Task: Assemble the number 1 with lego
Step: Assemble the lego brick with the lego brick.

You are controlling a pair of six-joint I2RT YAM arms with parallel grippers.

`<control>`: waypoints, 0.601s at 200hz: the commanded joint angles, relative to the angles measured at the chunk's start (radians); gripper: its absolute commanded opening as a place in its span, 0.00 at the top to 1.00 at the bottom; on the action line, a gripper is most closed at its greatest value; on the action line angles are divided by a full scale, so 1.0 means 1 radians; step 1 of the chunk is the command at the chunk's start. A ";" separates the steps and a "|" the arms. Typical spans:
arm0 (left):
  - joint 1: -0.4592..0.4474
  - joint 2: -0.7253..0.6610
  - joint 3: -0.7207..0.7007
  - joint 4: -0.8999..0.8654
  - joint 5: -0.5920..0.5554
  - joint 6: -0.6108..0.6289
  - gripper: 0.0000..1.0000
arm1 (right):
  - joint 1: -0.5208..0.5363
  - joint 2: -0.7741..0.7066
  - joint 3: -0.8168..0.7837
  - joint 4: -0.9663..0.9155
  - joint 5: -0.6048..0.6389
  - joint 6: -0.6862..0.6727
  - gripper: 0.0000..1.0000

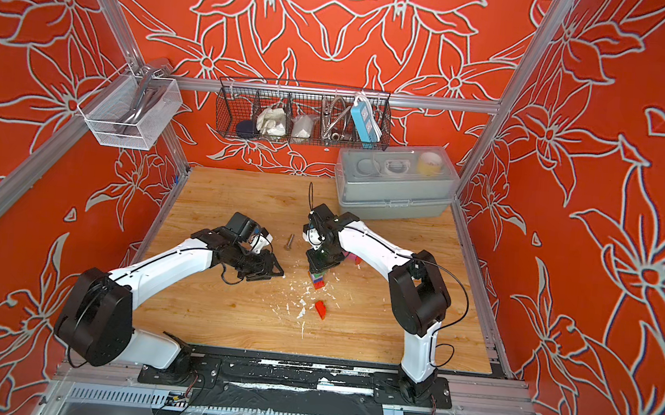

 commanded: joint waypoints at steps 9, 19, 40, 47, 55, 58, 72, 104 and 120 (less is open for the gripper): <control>-0.004 0.005 0.010 0.005 0.019 0.011 0.50 | 0.000 0.023 0.004 -0.013 0.014 0.012 0.73; -0.004 0.006 0.012 0.007 0.020 0.009 0.50 | 0.003 0.026 0.007 -0.017 0.029 0.020 0.73; -0.004 0.005 0.013 0.008 0.022 0.008 0.50 | 0.011 0.040 0.016 -0.035 0.064 0.041 0.73; -0.004 0.005 0.013 0.008 0.022 0.007 0.50 | 0.015 0.045 0.021 -0.040 0.078 0.049 0.73; -0.003 0.004 0.014 0.010 0.023 0.005 0.50 | 0.019 0.053 0.027 -0.051 0.095 0.060 0.73; -0.004 0.003 0.014 0.010 0.023 0.005 0.50 | 0.021 0.056 0.030 -0.055 0.101 0.065 0.73; -0.004 0.003 0.014 0.011 0.026 0.005 0.50 | 0.026 0.071 0.043 -0.069 0.118 0.081 0.73; -0.004 -0.004 0.010 0.013 0.028 0.004 0.50 | 0.047 0.093 0.066 -0.079 0.120 0.097 0.73; -0.003 -0.009 0.010 0.015 0.030 0.004 0.50 | 0.059 0.104 0.078 -0.096 0.131 0.097 0.73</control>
